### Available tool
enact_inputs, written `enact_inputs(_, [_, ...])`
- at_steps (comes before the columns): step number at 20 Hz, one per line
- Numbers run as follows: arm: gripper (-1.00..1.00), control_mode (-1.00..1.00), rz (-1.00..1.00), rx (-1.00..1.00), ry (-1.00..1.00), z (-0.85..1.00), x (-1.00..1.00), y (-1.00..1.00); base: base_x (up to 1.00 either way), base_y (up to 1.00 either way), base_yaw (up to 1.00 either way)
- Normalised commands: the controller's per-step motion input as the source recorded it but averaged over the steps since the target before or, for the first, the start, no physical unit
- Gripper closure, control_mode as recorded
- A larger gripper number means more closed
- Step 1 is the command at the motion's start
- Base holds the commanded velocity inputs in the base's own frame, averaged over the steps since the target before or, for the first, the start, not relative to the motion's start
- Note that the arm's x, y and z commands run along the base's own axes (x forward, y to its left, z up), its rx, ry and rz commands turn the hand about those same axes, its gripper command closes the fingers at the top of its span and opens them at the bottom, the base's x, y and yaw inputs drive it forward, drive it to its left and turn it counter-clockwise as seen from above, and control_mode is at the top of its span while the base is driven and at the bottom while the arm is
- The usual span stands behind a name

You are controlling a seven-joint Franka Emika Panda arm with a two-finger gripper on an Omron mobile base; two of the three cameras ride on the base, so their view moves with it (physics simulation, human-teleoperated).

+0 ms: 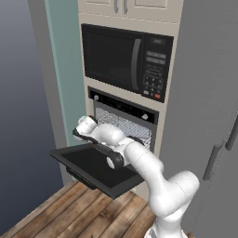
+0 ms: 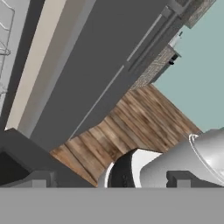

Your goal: Take the baked cake out of the oven and place it on the plate for cooling. Then close the oven door.

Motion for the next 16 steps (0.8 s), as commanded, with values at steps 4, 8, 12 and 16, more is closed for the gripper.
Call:
enact_inputs(4, [-1.00, -1.00, 0.11, 0.00, -0.11, 1.00, -1.00, 0.83, 0.00, 0.00, 0.00])
enact_inputs(8, [-1.00, -1.00, 0.24, 0.04, -0.69, 0.77, -0.94, 0.34, 0.00, 0.00, 0.00])
enact_inputs(12, [-1.00, -1.00, 0.55, 0.09, -0.39, 0.11, -0.83, 0.33, 0.00, 0.00, 0.00])
enact_inputs(16, [-1.00, -1.00, 0.61, 0.29, -0.19, 0.00, -0.52, 0.03, 0.00, 0.00, 0.00])
